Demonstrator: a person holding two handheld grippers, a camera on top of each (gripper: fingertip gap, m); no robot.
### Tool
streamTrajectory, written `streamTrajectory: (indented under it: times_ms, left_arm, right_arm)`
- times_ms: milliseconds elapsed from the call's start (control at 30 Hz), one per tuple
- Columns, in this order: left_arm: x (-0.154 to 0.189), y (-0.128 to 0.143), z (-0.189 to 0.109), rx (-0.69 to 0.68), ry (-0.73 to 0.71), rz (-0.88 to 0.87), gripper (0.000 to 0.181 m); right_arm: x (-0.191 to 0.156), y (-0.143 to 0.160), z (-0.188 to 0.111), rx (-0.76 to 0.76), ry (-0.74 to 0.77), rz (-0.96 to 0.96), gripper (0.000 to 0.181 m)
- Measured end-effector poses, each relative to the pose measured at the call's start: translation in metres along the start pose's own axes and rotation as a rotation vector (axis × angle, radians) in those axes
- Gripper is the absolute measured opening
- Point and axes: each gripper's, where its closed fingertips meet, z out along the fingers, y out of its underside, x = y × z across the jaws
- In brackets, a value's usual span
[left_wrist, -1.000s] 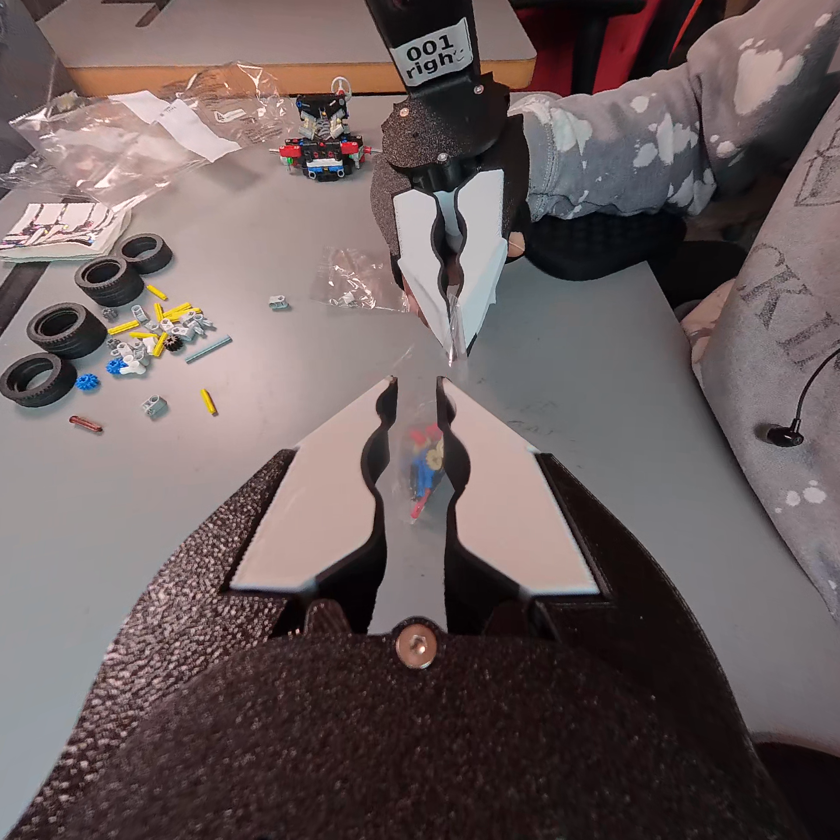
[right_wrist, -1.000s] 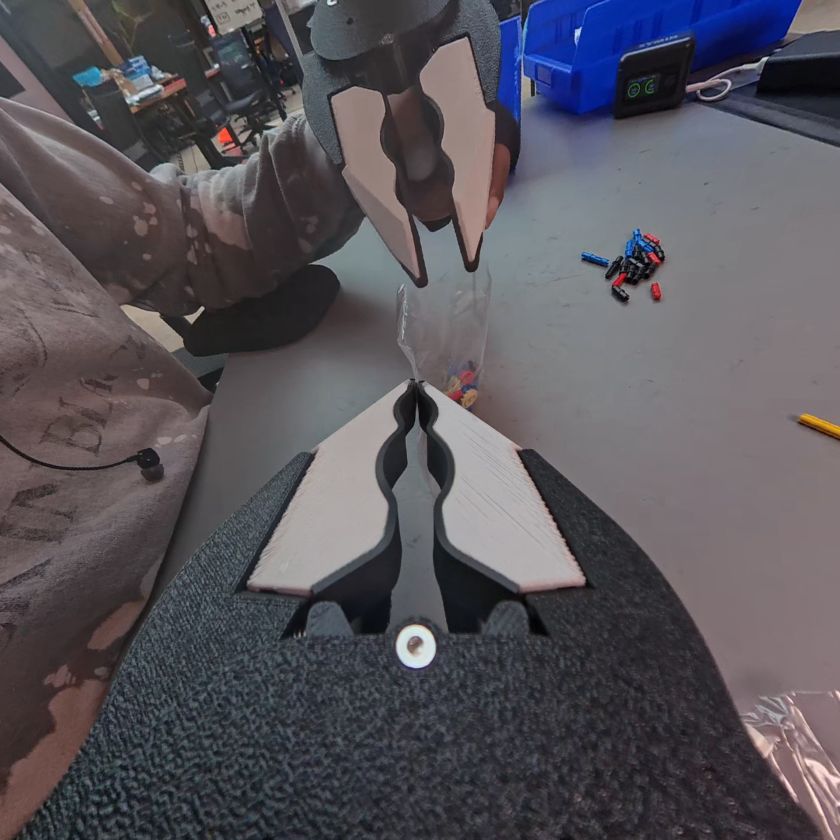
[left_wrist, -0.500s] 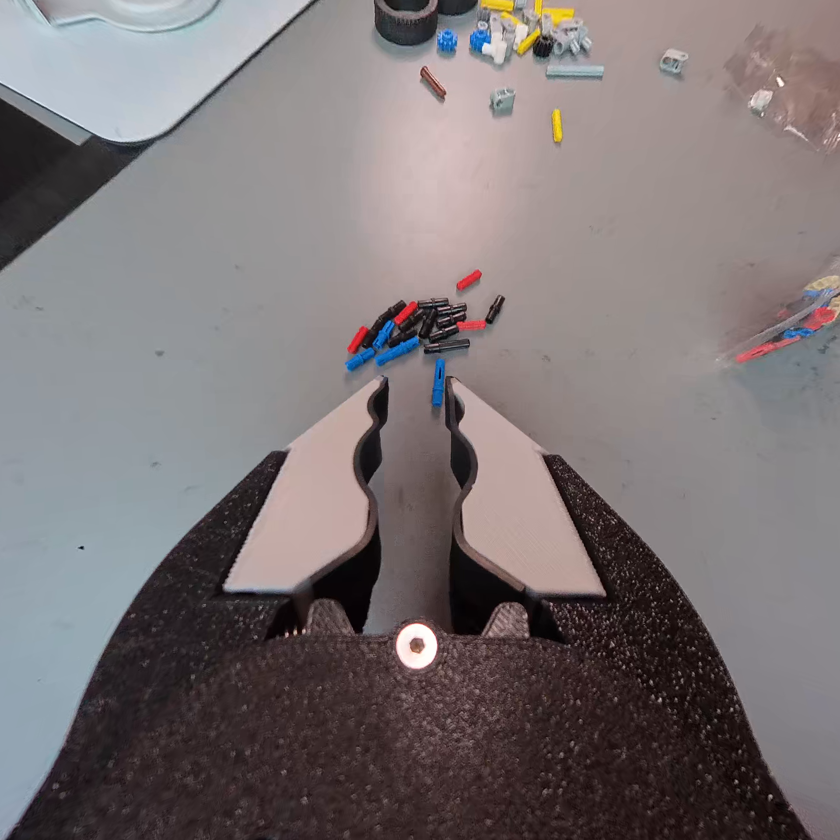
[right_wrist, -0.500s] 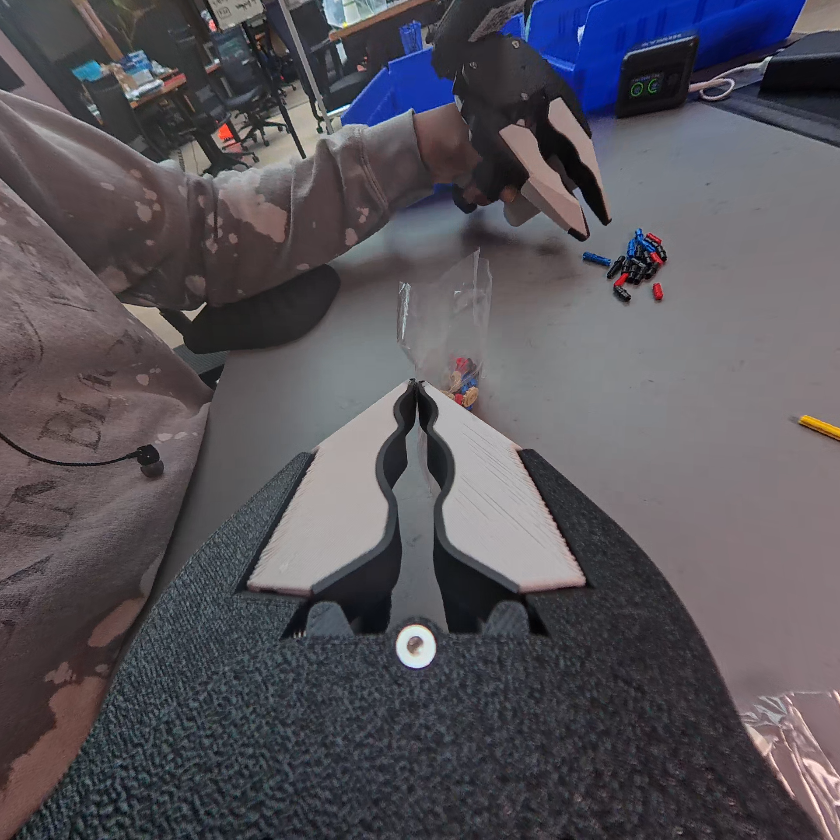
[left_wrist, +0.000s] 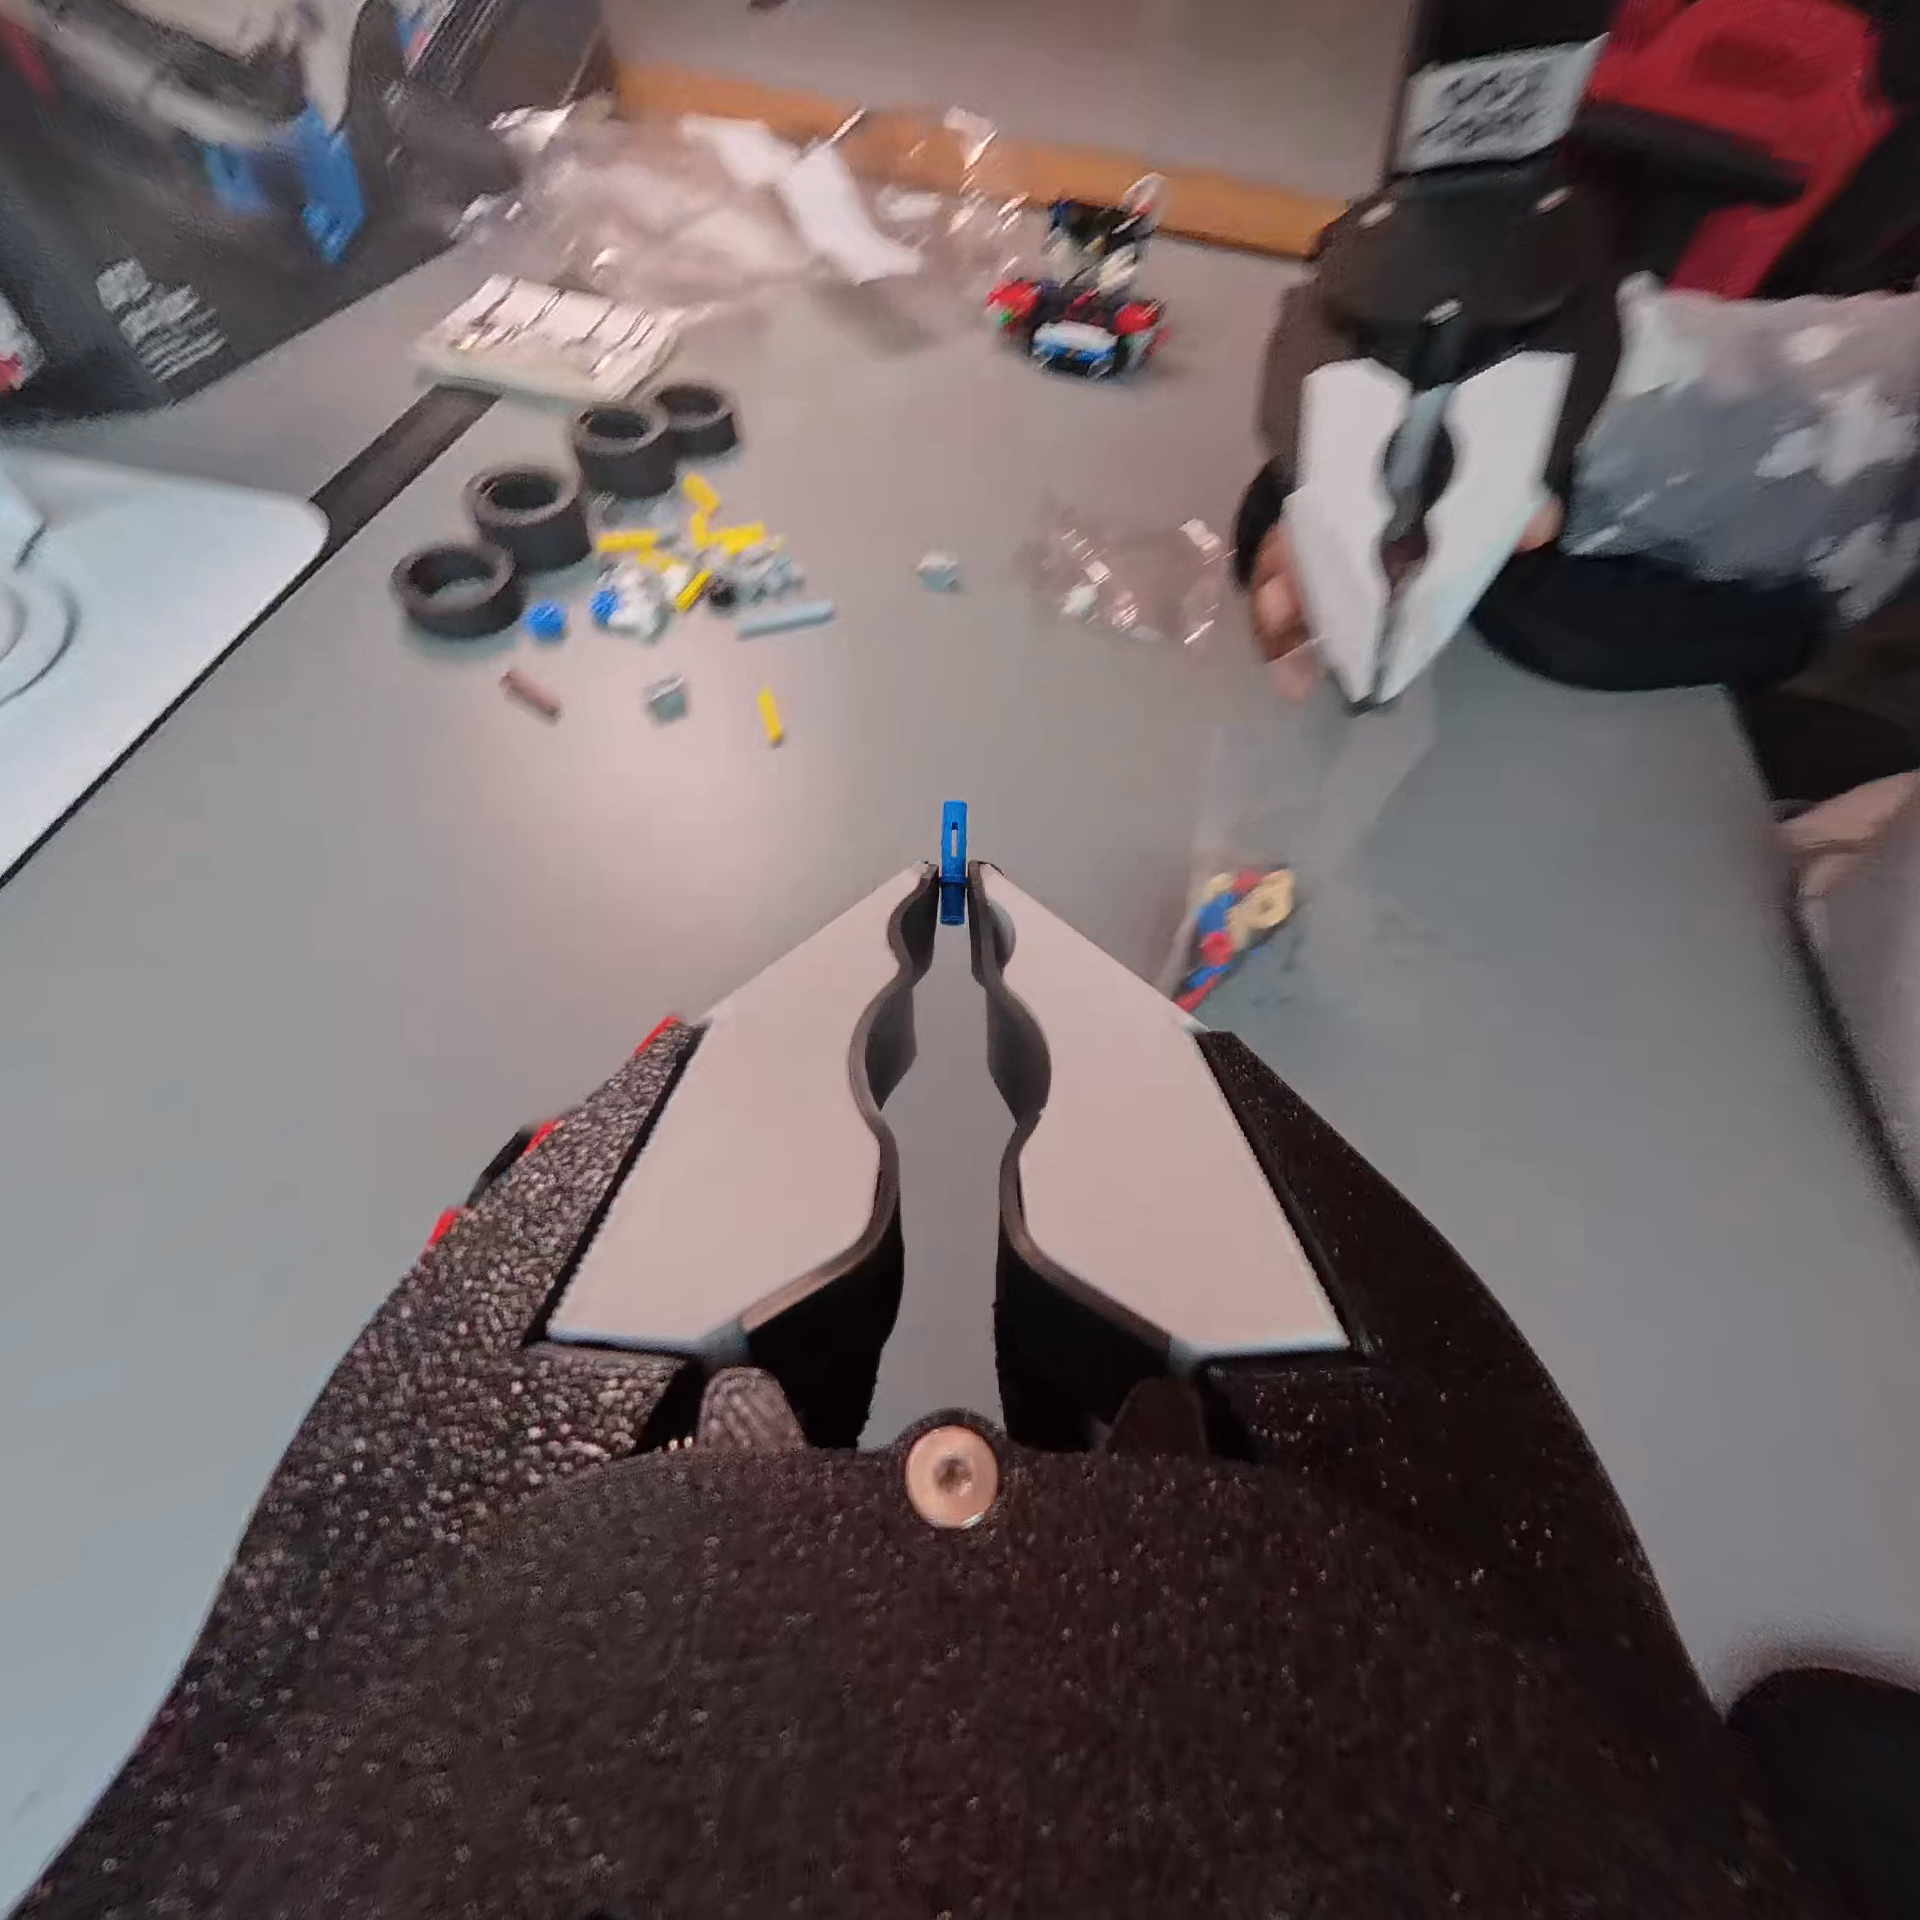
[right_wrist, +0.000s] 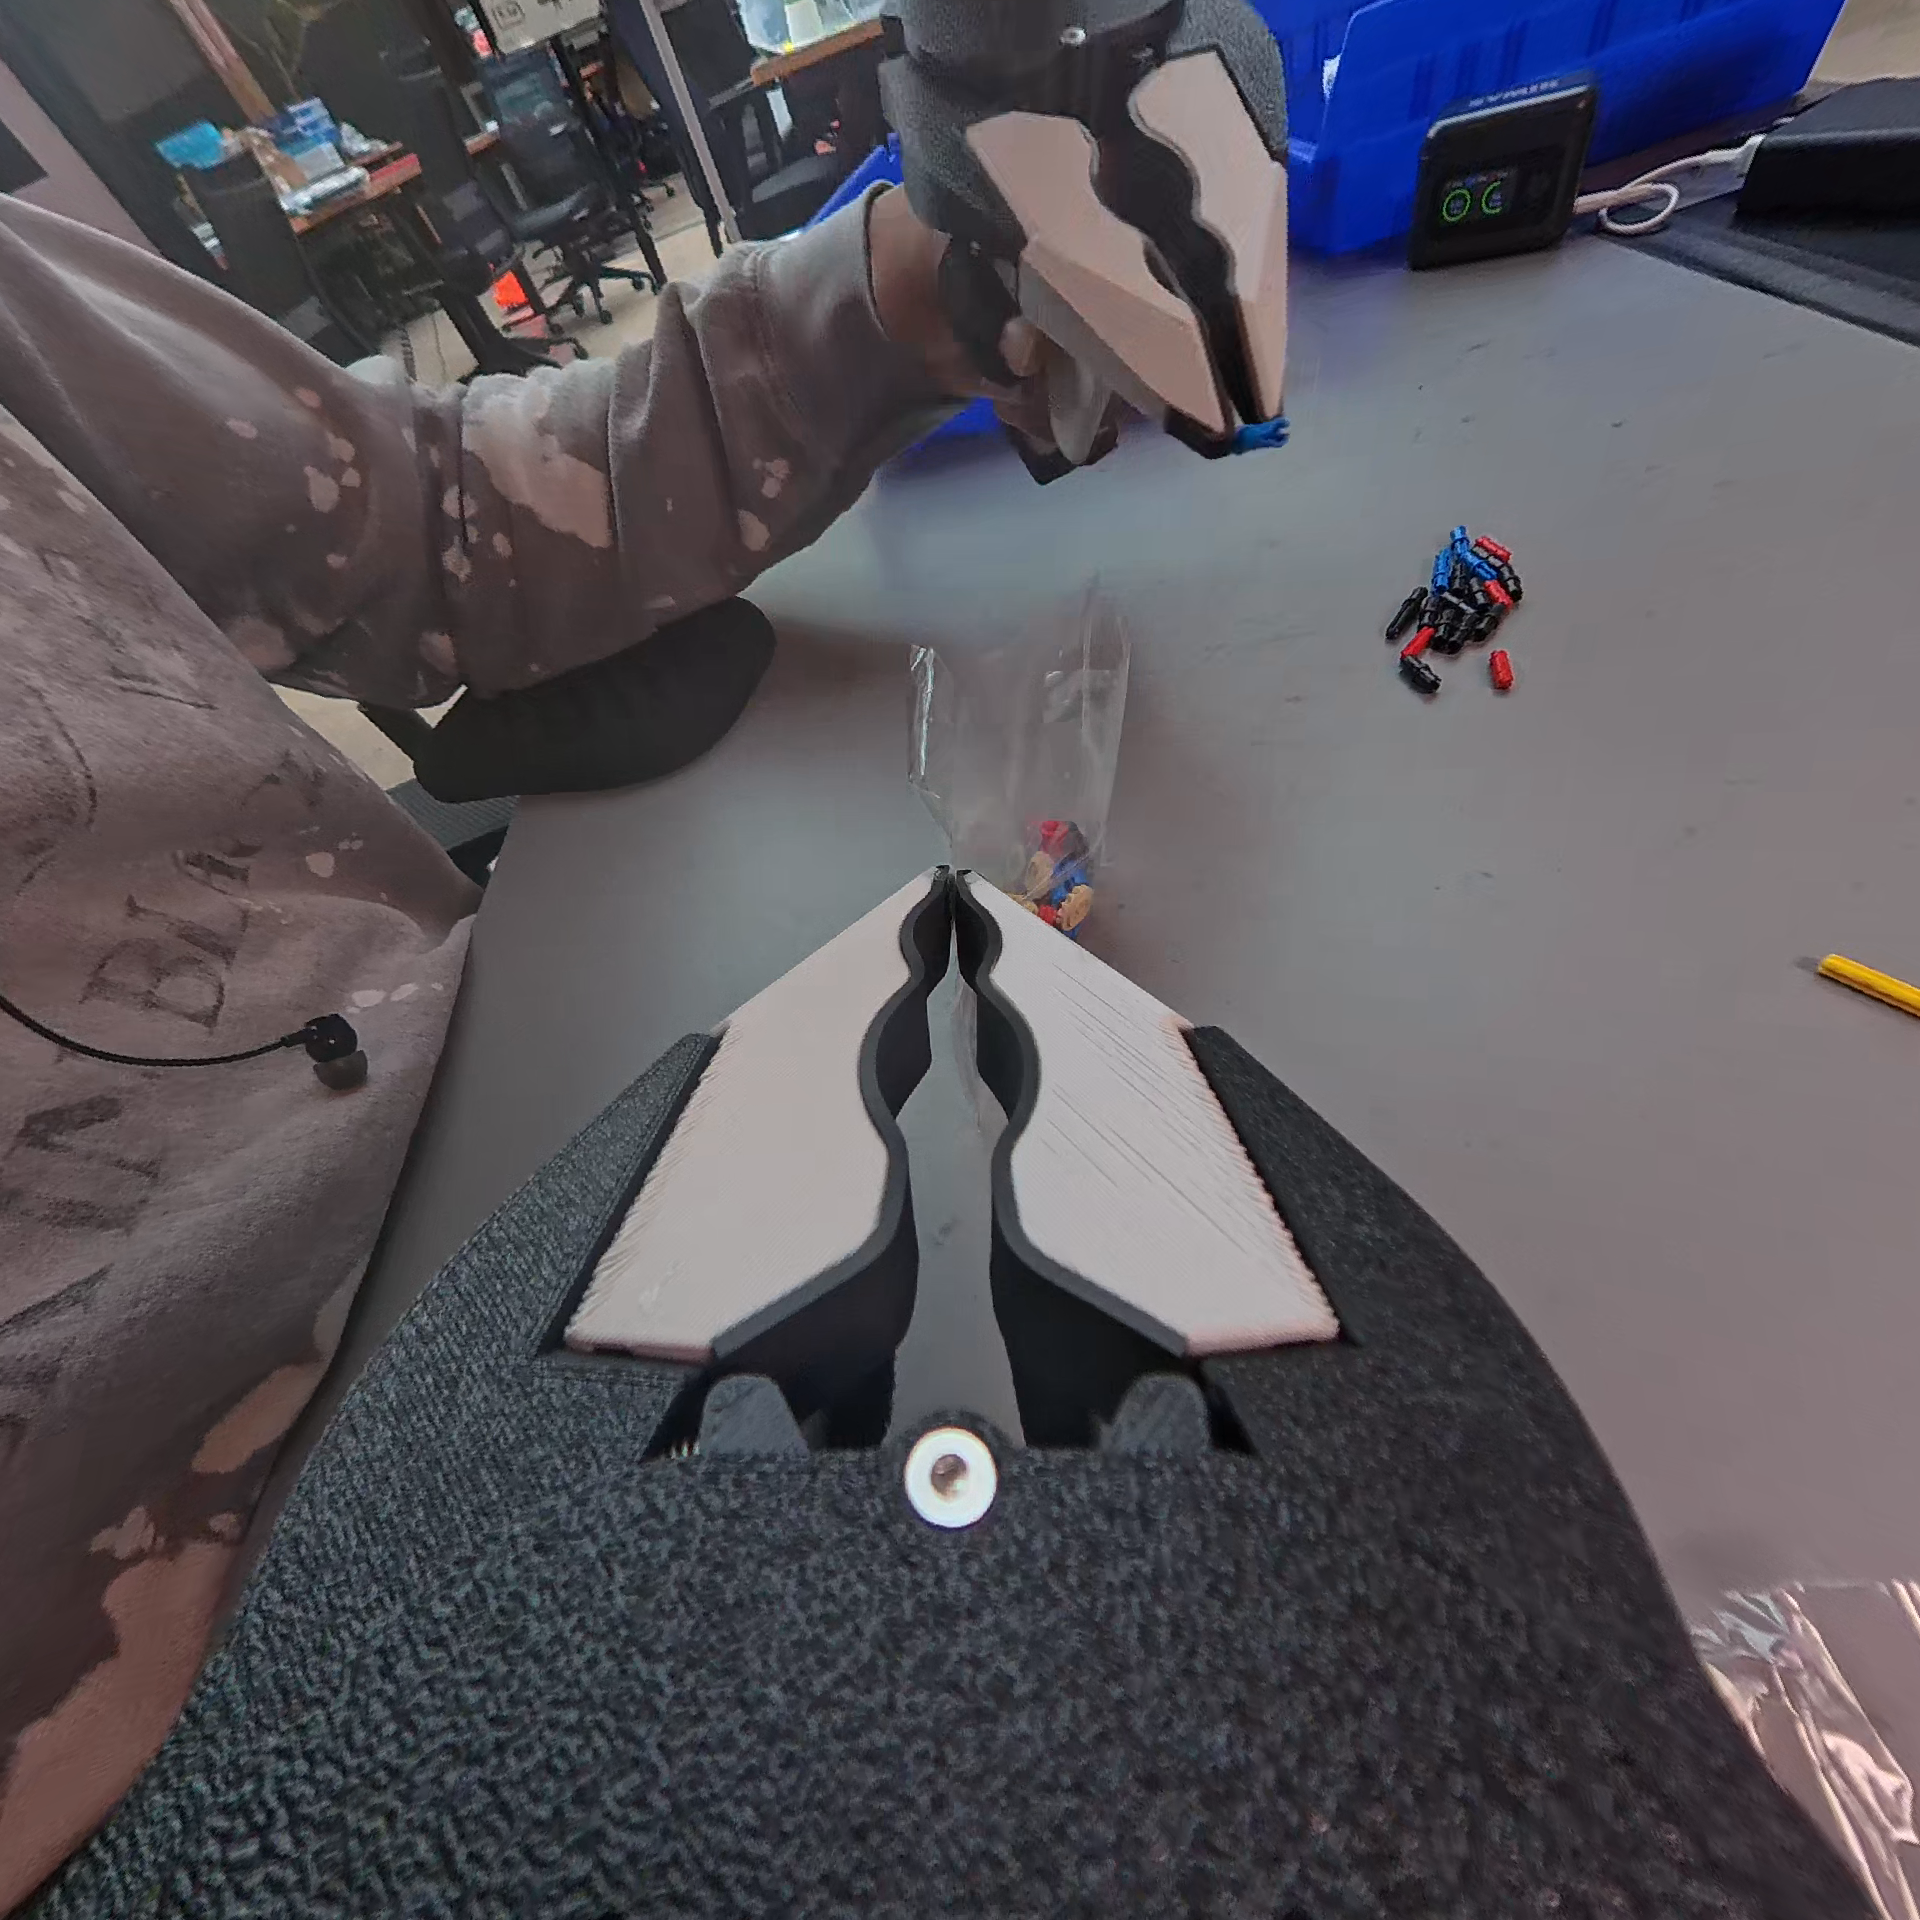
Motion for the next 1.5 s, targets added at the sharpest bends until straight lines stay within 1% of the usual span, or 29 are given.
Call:
streamTrajectory:
  times_ms: [33, 67, 167, 233, 300, 367, 400, 433, 467, 533, 600, 667, 767, 867, 1000, 1067, 1167, 1233, 1333, 1400, 1500]
  left_arm:
    - [0.018, -0.010, 0.007, 0.020, 0.060, 0.024, 0.005]
    - [0.034, -0.015, 0.015, 0.014, 0.104, 0.054, 0.005]
    - [0.062, -0.010, 0.036, -0.065, 0.162, 0.129, 0.006]
    - [0.069, -0.009, 0.041, -0.079, 0.172, 0.153, 0.006]
    - [0.064, -0.011, 0.039, -0.064, 0.161, 0.140, 0.011]
    - [0.047, -0.015, 0.029, -0.013, 0.119, 0.085, 0.016]
    - [0.031, -0.015, 0.022, 0.013, 0.070, 0.050, 0.017]
    - [0.008, -0.010, 0.014, 0.023, -0.009, 0.011, 0.018]
    - [-0.019, 0.000, 0.006, 0.014, -0.107, -0.036, 0.018]
    - [-0.064, 0.032, -0.012, -0.050, -0.266, -0.126, 0.022]
    - [-0.090, 0.063, -0.024, -0.126, -0.351, -0.177, 0.025]
    - [-0.102, 0.083, -0.029, -0.178, -0.387, -0.193, 0.029]
    - [-0.110, 0.097, -0.029, -0.240, -0.396, -0.180, 0.036]
    - [-0.112, 0.103, -0.025, -0.275, -0.361, -0.169, 0.042]
    - [-0.118, 0.107, -0.022, -0.317, -0.334, -0.156, 0.044]
    - [-0.119, 0.107, -0.022, -0.326, -0.313, -0.154, 0.042]
    - [-0.125, 0.107, -0.025, -0.337, -0.294, -0.158, 0.030]
    - [-0.128, 0.108, -0.025, -0.344, -0.290, -0.153, 0.026]
    - [-0.126, 0.108, -0.025, -0.364, -0.288, -0.116, 0.020]
    - [-0.122, 0.108, -0.023, -0.372, -0.278, -0.086, 0.010]
    - [-0.120, 0.108, -0.022, -0.385, -0.283, -0.057, 0.005]
  right_arm:
    - [-0.001, 0.000, 0.000, 0.001, -0.002, -0.002, 0.000]
    - [-0.001, 0.000, 0.000, 0.000, -0.003, -0.006, 0.000]
    - [-0.003, 0.000, 0.001, -0.002, -0.006, -0.018, 0.000]
    - [-0.004, 0.000, 0.002, -0.002, -0.010, -0.020, 0.000]
    - [-0.004, 0.000, 0.002, -0.003, -0.010, -0.023, 0.000]
    - [-0.004, 0.000, 0.001, -0.003, -0.011, -0.023, 0.000]
    - [-0.005, 0.000, 0.002, -0.003, -0.012, -0.022, 0.000]
    - [-0.005, 0.000, 0.002, -0.002, -0.014, -0.021, 0.000]
    - [-0.005, 0.001, 0.002, -0.002, -0.016, -0.021, 0.000]
    - [-0.006, 0.001, 0.003, -0.004, -0.019, -0.024, 0.000]
    - [-0.006, 0.001, 0.003, -0.003, -0.023, -0.023, 0.000]
    - [-0.007, 0.001, 0.004, 0.000, -0.029, -0.016, 0.000]
    - [-0.007, 0.001, 0.005, 0.002, -0.040, -0.005, 0.000]
    - [-0.007, 0.002, 0.006, 0.000, -0.046, -0.003, 0.000]
    - [-0.007, 0.003, 0.005, 0.000, -0.048, 0.001, 0.000]
    - [-0.007, 0.003, 0.005, 0.002, -0.048, 0.003, 0.000]
    - [-0.006, 0.003, 0.003, 0.003, -0.046, 0.008, 0.000]
    - [-0.005, 0.003, 0.003, 0.004, -0.043, 0.009, 0.000]
    - [-0.003, 0.003, 0.002, 0.003, -0.040, 0.010, 0.000]
    - [-0.003, 0.003, 0.002, 0.003, -0.040, 0.011, 0.000]
    - [-0.004, 0.004, 0.003, 0.000, -0.041, 0.007, 0.000]
